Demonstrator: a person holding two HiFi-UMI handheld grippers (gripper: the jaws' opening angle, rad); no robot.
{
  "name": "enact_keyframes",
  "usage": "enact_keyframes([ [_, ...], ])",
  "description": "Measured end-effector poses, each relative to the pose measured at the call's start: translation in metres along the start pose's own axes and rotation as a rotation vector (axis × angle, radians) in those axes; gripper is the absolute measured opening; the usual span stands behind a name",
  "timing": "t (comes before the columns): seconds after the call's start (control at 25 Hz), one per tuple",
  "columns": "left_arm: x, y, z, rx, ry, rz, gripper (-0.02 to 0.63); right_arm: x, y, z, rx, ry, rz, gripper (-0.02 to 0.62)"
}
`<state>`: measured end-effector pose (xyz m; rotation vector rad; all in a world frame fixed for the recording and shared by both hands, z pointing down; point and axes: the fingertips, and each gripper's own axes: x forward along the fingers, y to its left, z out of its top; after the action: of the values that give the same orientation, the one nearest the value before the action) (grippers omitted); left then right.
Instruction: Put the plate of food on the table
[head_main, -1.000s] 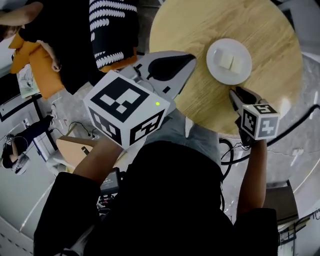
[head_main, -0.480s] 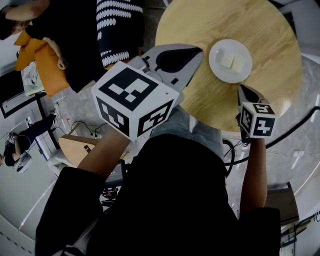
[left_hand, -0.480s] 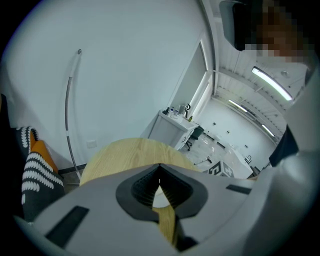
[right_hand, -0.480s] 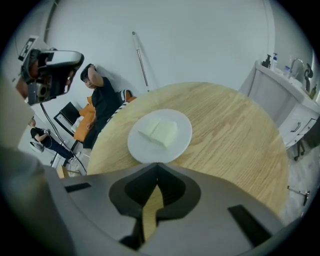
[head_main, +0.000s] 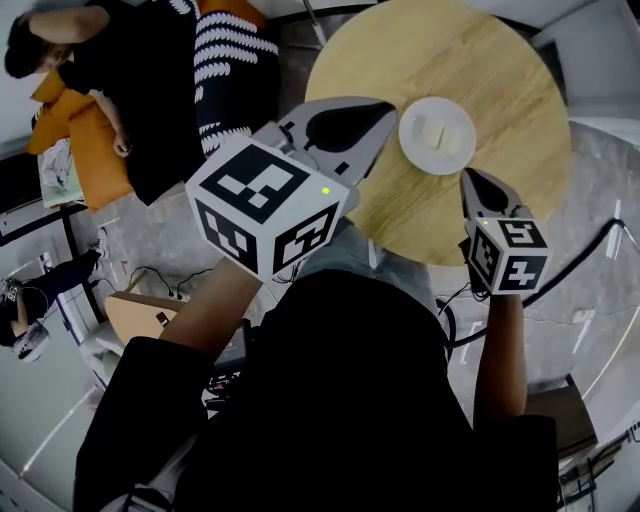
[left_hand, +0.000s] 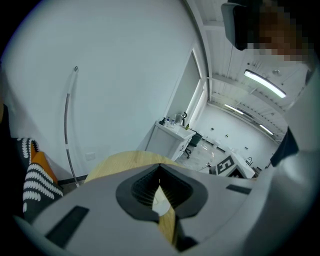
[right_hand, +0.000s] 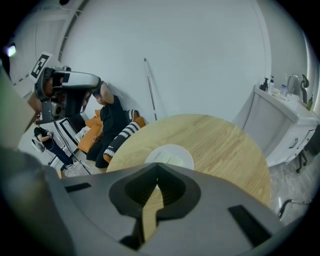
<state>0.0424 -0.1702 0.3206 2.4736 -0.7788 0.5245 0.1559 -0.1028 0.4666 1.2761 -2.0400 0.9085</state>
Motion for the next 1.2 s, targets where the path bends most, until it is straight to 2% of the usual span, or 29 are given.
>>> enact_keyframes([
  [0.4,-0.027,-0.026,0.024,0.042,-0.099,0.015,0.008,-0.055,0.027,0.057,-0.086,-0.177,0.015,0.008],
  [0.68,-0.042,-0.056,0.037,0.081,-0.157,0.015,0.008,-0.099,0.043,0.081,-0.12,-0.314,0.035,0.008],
  [1.0,-0.063,-0.092,0.052,0.125,-0.225,-0.004,0.008,-0.146,0.062,0.084,-0.141,-0.419,0.069,0.008],
  [1.2,-0.075,-0.107,0.051,0.139,-0.238,-0.013,0.008,-0.164,0.07,0.081,-0.136,-0.46,0.081,0.008],
])
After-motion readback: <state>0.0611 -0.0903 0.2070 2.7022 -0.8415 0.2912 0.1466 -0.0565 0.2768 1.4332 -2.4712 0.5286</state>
